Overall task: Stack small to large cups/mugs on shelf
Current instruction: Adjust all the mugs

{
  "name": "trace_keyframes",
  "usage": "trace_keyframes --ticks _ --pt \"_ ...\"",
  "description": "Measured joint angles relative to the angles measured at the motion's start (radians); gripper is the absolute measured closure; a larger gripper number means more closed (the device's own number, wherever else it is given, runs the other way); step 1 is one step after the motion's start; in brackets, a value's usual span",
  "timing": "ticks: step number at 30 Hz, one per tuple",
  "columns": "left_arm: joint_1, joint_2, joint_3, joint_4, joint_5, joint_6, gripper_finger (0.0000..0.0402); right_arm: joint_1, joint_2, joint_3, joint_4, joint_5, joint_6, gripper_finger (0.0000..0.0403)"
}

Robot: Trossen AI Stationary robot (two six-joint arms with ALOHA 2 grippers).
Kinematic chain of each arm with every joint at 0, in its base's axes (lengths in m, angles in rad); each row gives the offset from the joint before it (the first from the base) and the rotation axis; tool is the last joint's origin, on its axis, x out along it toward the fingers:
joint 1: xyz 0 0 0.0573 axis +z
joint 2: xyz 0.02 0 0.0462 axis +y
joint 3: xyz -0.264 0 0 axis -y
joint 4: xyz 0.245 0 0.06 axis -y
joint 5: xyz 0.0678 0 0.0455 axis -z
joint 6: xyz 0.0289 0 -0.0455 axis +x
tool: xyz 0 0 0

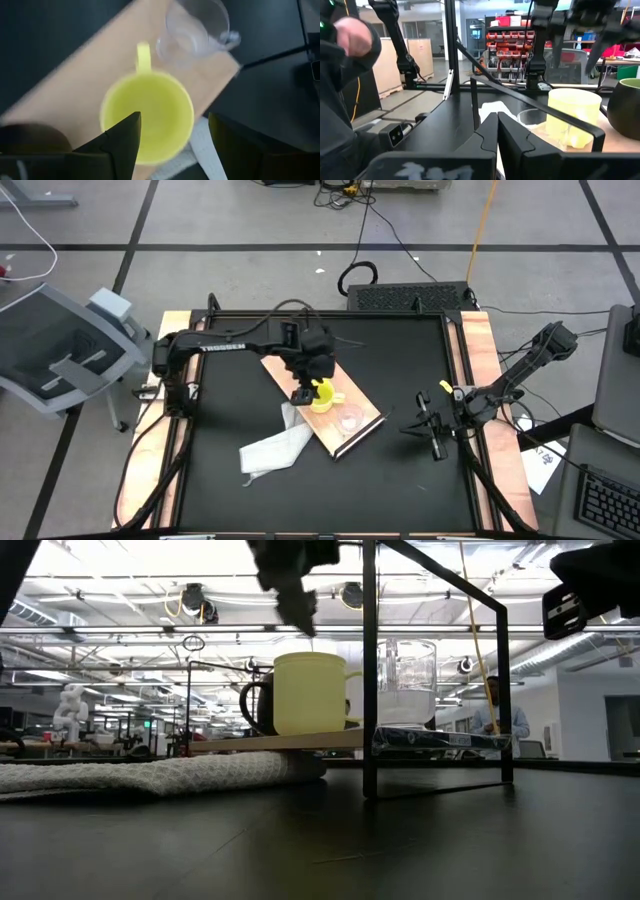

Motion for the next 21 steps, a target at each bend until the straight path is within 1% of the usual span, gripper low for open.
trace_keyframes --ticks 5,9,12,15,21 --pt "0.005 0.066 0.152 -0.08 -0.003 0.1 0.0167 0.0 0.0 0.0 -0.034 0.0 0.008 0.0403" --pt "0.012 0.111 0.22 -0.164 0.008 0.21 0.0167 0.0 0.002 0.0 -0.044 0.0 0.008 0.0403" --pt "0.017 0.144 0.231 -0.2 0.013 0.269 0.0167 0.0 0.003 0.0 -0.043 0.0 0.008 0.0403" --pt "0.017 0.175 0.231 -0.213 -0.02 0.321 0.0167 0.0 0.003 0.0 -0.043 0.0 0.008 0.0403" --pt "0.016 0.199 0.23 -0.204 -0.048 0.361 0.0167 0.0 0.003 0.0 -0.043 0.0 0.008 0.0403"
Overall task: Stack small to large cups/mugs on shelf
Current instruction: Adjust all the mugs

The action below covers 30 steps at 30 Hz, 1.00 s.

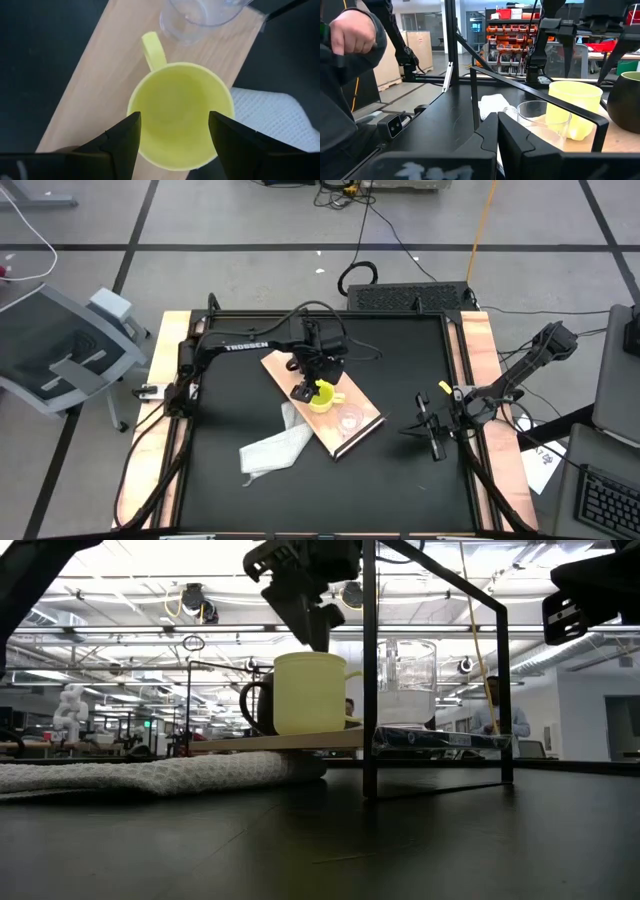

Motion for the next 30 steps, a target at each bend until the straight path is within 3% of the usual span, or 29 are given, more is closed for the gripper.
trace_keyframes --ticks 10,22,30 --pt "-0.023 -0.033 0.0 -0.004 -0.003 -0.066 0.0167 0.0 0.001 0.0 0.0 0.0 0.001 0.0403" --pt "-0.126 -0.04 0.0 -0.01 0.001 -0.164 0.0167 0.0 0.018 0.0 -0.013 0.0 0.001 0.0403" --pt "-0.139 -0.035 0.0 0.093 -0.065 -0.414 0.0167 0.0 0.018 0.0 -0.011 0.0 0.019 0.0403"
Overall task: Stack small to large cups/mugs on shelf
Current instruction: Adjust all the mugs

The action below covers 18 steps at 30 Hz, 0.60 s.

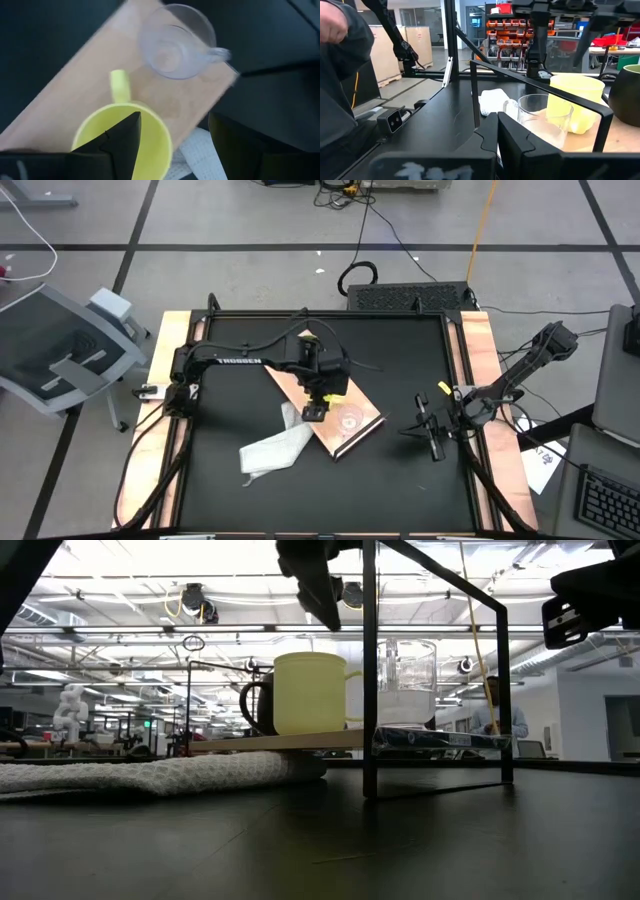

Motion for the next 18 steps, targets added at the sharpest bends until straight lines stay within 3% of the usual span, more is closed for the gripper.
trace_keyframes --ticks 9,18 --pt "0.018 0.0 0.0 0.021 -0.038 -0.158 0.0167 0.0 0.0 0.0 0.004 0.0 0.0 0.0403" --pt "0.023 0.0 0.0 -0.019 0.034 -0.364 0.0167 0.0 0.0 0.0 0.012 0.0 0.001 0.0403"
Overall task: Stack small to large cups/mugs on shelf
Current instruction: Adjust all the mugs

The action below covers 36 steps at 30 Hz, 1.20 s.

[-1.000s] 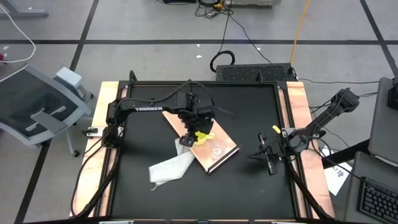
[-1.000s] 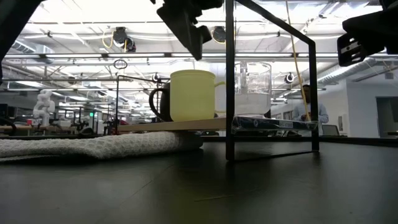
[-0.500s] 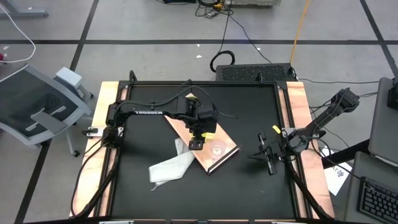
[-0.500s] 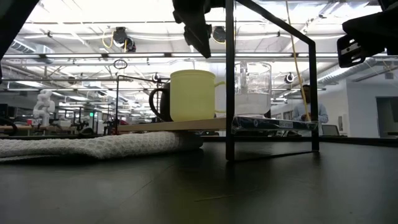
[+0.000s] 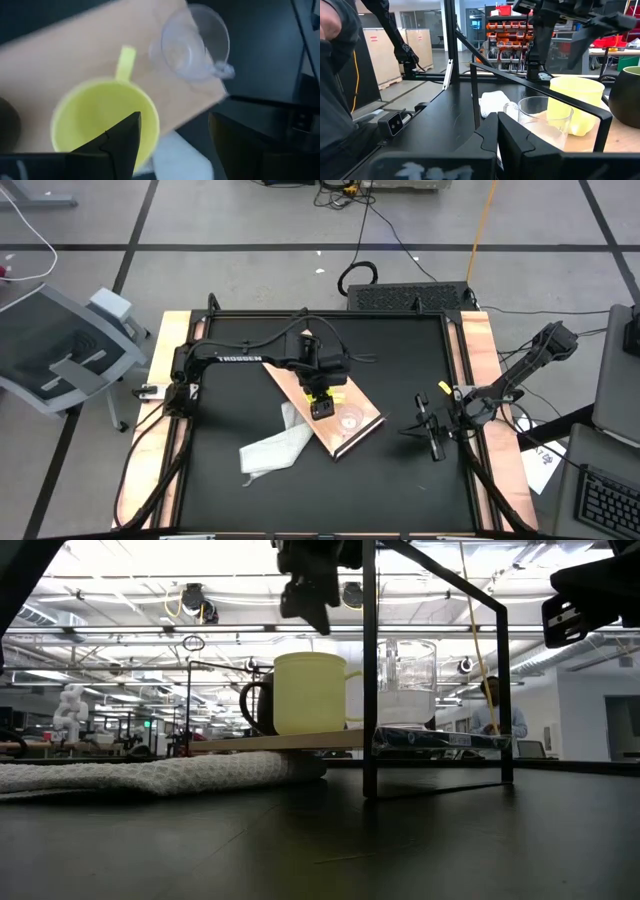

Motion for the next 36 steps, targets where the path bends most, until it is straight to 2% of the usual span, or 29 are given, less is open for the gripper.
trace_keyframes --ticks 3,8,15,36 --pt "-0.006 0.0 0.0 -0.051 0.029 -0.032 0.0167 0.0 0.0 0.0 0.0 0.0 0.0 0.0403" --pt "-0.041 0.0 0.0 -0.052 0.011 -0.054 0.0167 0.0 0.0 0.0 0.0 0.0 0.0 0.0403" --pt "-0.051 0.0 -0.001 -0.079 -0.241 -0.244 0.0167 0.0 0.0 0.0 0.003 0.0 0.022 0.0403" --pt "-0.082 0.001 -0.1 -0.047 -0.348 -0.114 0.0167 0.0 0.0 0.0 0.015 0.0 0.026 0.0403"
